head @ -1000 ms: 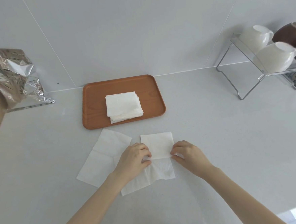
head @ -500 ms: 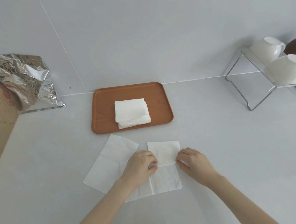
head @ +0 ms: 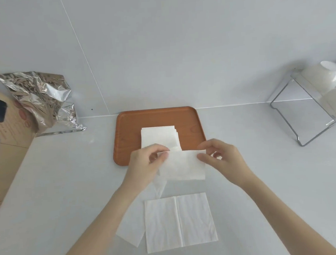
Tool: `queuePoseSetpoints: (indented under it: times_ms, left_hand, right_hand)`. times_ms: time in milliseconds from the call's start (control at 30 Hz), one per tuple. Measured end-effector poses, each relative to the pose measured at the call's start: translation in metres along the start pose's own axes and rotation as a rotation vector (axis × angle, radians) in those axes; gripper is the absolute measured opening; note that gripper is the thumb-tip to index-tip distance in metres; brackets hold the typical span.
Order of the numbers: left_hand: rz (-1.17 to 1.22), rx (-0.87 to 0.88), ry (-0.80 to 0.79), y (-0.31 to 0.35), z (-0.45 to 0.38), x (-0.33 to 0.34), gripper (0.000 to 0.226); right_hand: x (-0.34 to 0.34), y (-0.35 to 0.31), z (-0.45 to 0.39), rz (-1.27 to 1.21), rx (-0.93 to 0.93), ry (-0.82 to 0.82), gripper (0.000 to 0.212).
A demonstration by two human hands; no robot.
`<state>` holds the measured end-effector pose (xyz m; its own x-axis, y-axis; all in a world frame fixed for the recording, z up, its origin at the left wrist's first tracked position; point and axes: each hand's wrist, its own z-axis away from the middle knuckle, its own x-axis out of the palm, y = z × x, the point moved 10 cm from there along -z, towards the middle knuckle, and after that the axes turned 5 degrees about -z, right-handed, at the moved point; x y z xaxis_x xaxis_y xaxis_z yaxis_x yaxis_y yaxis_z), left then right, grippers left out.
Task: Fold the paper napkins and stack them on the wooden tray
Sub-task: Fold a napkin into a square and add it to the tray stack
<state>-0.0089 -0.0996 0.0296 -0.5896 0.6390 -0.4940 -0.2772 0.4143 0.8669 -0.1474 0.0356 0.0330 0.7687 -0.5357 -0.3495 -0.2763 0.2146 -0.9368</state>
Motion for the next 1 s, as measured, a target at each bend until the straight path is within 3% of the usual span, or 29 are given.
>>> queuePoseSetpoints:
  times_ms: [167,367,467,533,633,700,867,1000]
  left_hand:
    - [0.020,-0.063,0.030,-0.018,-0.043,-0.028,0.020]
    - [-0.062,-0.208,0.023,-0.074,-0.089,-0.032,0.012]
    - [-0.115,-0.227,0.035,-0.091,-0.105,-0.029,0.007]
    - [-0.153,-0.209,0.056,-0.093,-0.109,-0.027,0.014]
    - [-0.260,-0.144,0.071,-0.090,-0.108,-0.022,0.027]
    - [-0.354,-0.081,0.081,-0.083,-0.103,-0.019,0.030]
    - [-0.439,0.108,0.109,-0.038,-0.080,-0.008,0.016]
    - [-0.379,0.164,-0.034,-0.012,-0.053,0.027,0.009]
  right_hand:
    - [0.022,0.005,-0.048,-0.149,0.086,-0.032,0.012]
    - [0.049,0.038,-0.103,-0.153,0.240,-0.041,0.031]
    - [0.057,0.054,-0.126,-0.103,0.265,-0.013,0.017]
    - [0.060,0.062,-0.133,-0.066,0.277,0.016,0.007]
    - [0.061,0.070,-0.135,-0.020,0.270,0.051,0.031]
    - [0.058,0.068,-0.130,0.035,0.237,0.070,0.034]
    - [0.039,0.047,-0.111,0.093,0.156,0.086,0.016]
    - [0.025,0.033,-0.076,0.101,0.146,0.071,0.009]
